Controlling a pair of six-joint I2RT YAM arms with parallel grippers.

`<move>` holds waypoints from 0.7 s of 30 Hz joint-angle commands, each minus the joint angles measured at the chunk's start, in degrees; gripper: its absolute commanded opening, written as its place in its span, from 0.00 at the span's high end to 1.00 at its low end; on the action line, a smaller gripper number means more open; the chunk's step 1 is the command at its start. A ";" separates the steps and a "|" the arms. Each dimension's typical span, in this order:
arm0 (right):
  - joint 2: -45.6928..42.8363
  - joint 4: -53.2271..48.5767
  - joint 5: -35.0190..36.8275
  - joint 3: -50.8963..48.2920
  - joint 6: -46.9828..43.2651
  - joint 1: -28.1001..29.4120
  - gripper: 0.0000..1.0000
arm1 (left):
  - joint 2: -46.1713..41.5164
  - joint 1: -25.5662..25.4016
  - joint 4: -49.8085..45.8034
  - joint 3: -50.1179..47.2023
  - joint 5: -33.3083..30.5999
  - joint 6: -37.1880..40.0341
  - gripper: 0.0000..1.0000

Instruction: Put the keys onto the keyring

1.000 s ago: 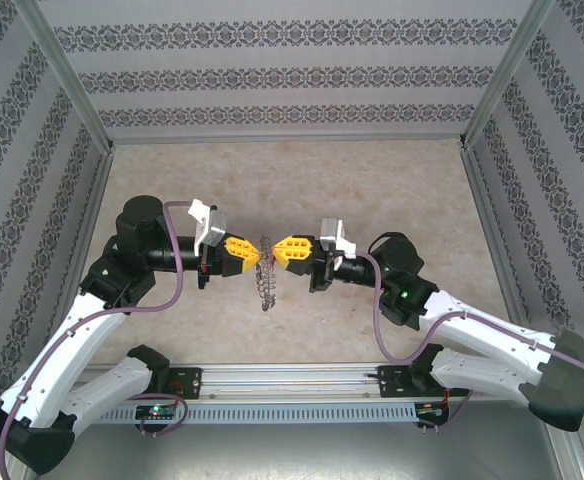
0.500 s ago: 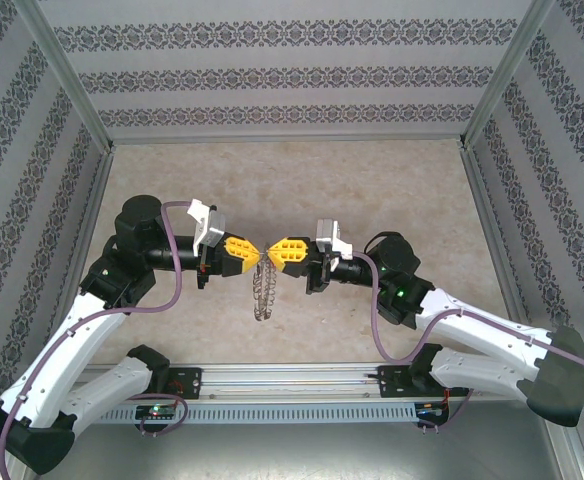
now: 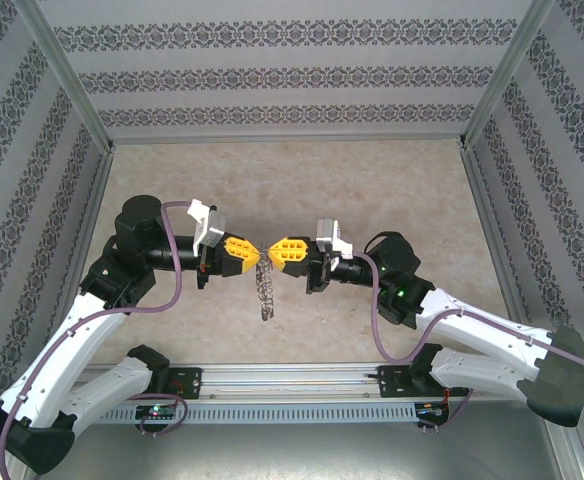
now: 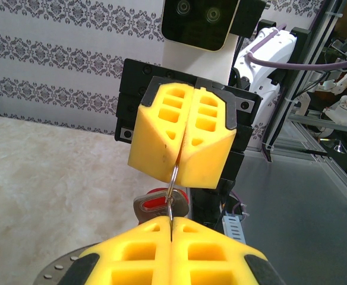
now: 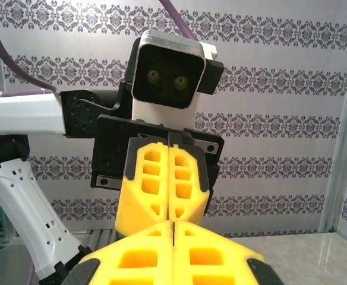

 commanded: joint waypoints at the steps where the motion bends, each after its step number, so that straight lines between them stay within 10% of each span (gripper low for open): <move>1: -1.09 2.29 -0.41 1.91 0.62 0.46 1.00 | -0.34 0.47 2.56 2.03 1.71 1.43 1.00; 21: -0.74 0.28 0.75 2.15 0.68 0.37 1.00 | -0.50 0.48 2.86 1.89 2.28 1.41 1.00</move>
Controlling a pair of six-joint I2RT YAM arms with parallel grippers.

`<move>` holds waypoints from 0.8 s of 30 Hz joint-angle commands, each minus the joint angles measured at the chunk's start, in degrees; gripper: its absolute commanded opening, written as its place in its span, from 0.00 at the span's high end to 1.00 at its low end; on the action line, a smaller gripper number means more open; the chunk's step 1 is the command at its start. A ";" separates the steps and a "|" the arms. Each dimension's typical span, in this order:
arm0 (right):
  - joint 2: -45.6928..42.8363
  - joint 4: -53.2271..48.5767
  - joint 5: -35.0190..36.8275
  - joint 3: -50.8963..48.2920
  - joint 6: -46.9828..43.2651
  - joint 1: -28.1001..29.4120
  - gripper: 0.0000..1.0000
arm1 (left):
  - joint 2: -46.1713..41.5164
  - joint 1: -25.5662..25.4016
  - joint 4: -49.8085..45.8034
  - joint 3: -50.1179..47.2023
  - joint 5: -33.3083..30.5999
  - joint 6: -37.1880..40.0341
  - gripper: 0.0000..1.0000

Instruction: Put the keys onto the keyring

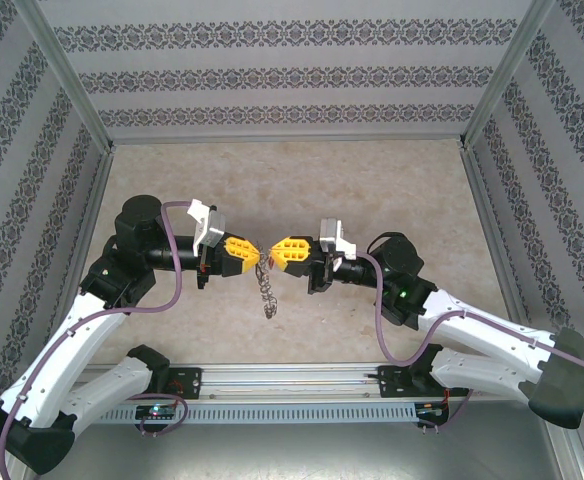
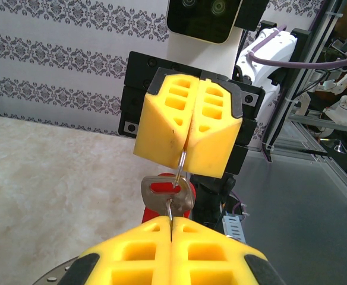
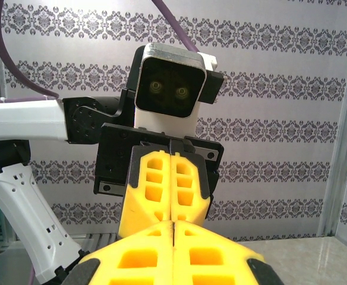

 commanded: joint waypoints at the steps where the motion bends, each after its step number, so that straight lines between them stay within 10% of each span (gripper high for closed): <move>1: 0.43 0.45 0.36 2.35 0.42 0.37 1.00 | -0.53 0.47 2.92 1.90 2.26 1.42 1.00; 24: 0.32 -0.66 -0.85 3.10 1.52 0.12 1.00 | -0.32 0.51 1.93 1.75 1.93 2.64 1.00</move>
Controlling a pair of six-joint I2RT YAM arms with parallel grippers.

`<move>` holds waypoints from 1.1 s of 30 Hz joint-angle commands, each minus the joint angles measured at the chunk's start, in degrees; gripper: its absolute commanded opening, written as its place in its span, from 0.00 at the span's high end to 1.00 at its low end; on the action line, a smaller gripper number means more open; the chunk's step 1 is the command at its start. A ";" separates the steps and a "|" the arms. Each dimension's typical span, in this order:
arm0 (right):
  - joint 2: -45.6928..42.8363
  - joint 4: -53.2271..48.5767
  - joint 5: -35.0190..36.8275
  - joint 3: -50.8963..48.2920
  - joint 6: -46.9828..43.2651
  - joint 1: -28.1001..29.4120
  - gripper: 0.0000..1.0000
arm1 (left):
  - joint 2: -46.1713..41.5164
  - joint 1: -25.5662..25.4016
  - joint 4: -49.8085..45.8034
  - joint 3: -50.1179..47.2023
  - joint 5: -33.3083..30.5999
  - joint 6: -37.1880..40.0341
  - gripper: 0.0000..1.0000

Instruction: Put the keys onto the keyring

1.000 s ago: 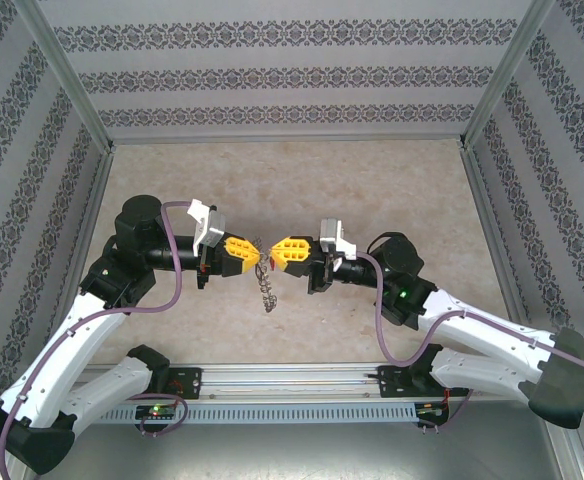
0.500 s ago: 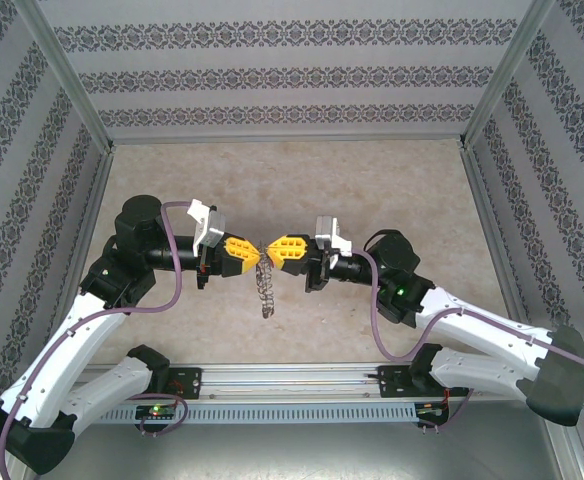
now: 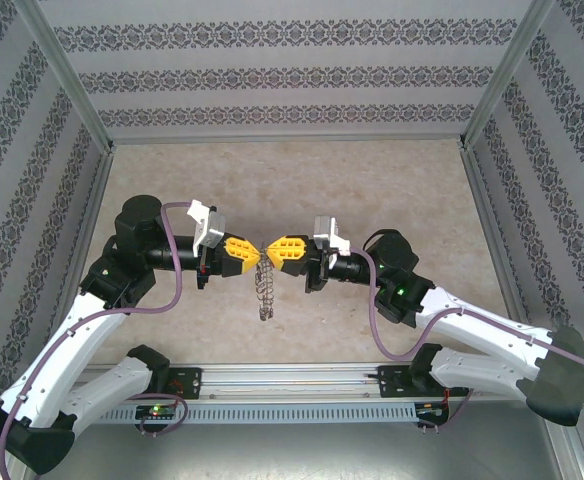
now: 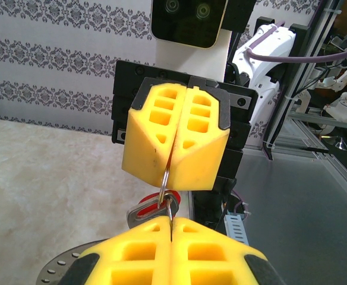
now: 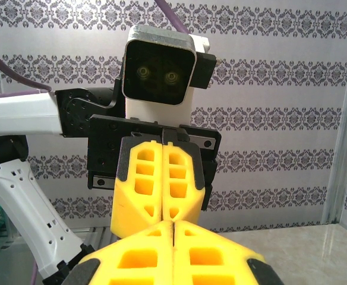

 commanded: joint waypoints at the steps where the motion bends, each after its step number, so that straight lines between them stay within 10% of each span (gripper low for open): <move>1: -0.99 1.85 -0.70 1.75 0.93 0.03 1.00 | -0.34 0.50 1.94 1.74 1.78 1.57 1.00; 33: 0.55 1.30 -2.46 2.62 3.13 -0.42 1.00 | -0.45 0.43 2.38 1.37 1.77 1.57 1.00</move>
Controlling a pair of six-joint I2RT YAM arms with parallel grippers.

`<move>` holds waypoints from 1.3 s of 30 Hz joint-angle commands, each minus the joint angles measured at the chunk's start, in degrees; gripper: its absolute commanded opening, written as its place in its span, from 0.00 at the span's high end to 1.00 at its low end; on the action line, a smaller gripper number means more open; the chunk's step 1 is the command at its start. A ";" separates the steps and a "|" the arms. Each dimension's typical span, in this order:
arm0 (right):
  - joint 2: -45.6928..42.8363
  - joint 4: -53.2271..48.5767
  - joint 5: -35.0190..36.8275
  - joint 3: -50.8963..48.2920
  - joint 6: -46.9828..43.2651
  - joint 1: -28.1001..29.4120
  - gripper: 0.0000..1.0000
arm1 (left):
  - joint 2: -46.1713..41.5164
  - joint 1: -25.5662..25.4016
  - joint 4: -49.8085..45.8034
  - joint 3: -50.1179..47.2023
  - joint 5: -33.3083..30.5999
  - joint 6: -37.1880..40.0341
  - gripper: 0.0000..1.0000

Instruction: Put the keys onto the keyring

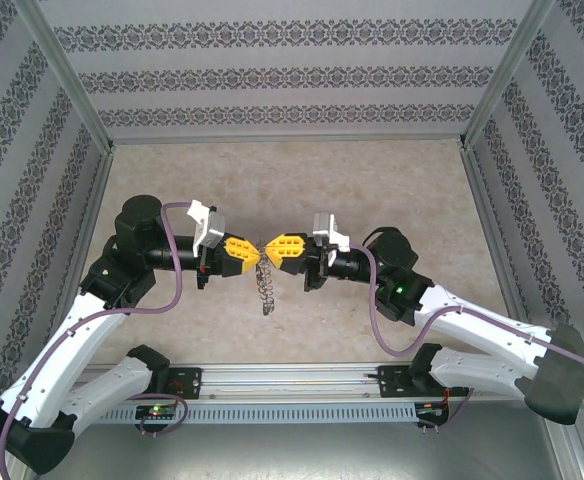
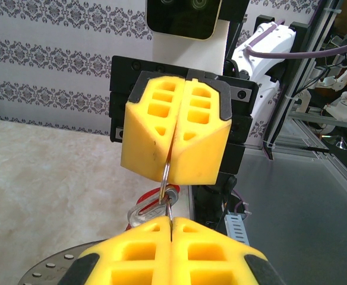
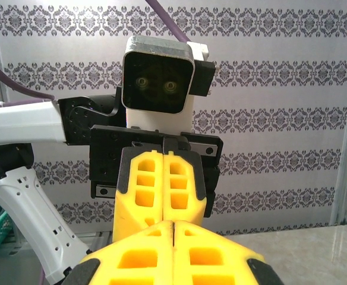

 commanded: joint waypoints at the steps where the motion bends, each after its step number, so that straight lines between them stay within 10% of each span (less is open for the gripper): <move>1: -0.29 0.78 -1.74 1.59 1.17 -0.30 1.00 | -0.38 0.53 2.37 1.42 1.78 1.37 1.00; 24: -1.93 0.42 -0.59 1.32 2.01 -0.90 1.00 | -0.27 0.54 1.79 1.53 1.46 2.11 1.00; 39: -6.25 -1.92 19.68 -24.07 14.04 -4.39 1.00 | -3.09 0.51 -12.19 -2.01 -17.13 5.11 1.00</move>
